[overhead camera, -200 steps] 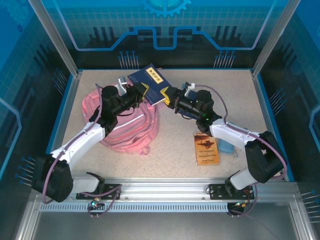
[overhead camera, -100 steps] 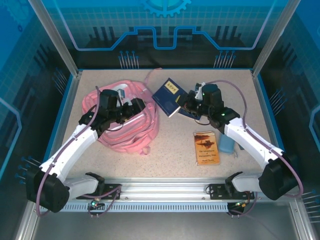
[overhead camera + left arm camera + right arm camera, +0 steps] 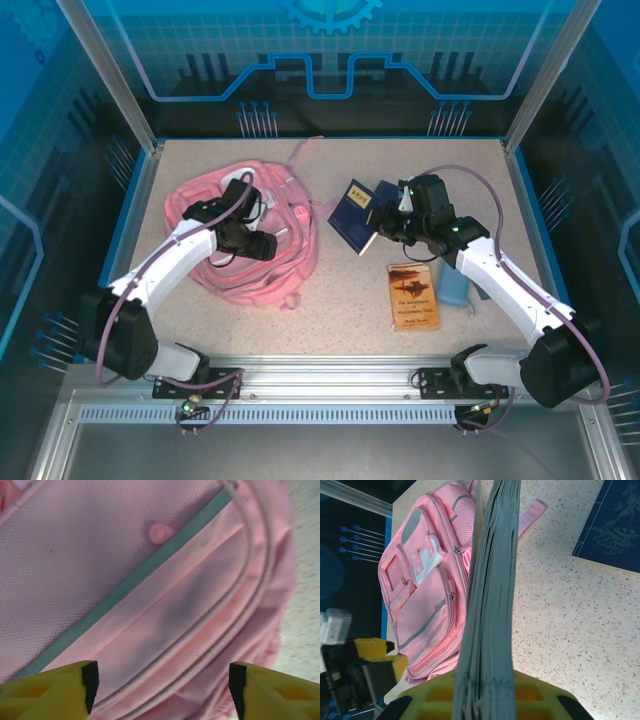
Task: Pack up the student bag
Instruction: Open the student bag at the middle-left of the table.
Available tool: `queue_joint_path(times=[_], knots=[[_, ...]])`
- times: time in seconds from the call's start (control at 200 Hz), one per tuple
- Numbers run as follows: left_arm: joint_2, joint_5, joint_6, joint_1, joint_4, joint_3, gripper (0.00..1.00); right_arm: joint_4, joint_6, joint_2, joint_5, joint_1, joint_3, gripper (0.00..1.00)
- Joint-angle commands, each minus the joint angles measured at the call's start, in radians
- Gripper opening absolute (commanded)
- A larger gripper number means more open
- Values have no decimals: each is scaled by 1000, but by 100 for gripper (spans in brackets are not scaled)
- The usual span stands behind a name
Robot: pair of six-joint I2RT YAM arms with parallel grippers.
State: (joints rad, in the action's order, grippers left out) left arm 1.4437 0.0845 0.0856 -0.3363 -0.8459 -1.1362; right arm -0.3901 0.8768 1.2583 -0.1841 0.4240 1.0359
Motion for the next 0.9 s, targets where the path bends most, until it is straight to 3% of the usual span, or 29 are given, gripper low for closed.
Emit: queue_joint_path(times=[0.0, 0.165, 0.525, 0.62, 0.7, 0.895], knots=[[53, 56, -75, -14, -45, -42, 71, 7, -21, -11, -16, -11, 6, 11], [154, 61, -93, -55, -48, -58, 70, 6, -9, -22, -11, -11, -4, 11], [327, 292, -109, -89, -62, -139, 54, -6, -7, -37, -9, -11, -16, 11], [353, 350, -114, -98, -73, -157, 46, -9, -7, -44, -2, -11, -17, 11], [350, 389, -113, -113, -69, -172, 32, -20, -13, -54, 11, -13, -20, 11], [216, 394, -111, -154, -6, -211, 14, -70, -32, -105, 65, -28, -22, 11]])
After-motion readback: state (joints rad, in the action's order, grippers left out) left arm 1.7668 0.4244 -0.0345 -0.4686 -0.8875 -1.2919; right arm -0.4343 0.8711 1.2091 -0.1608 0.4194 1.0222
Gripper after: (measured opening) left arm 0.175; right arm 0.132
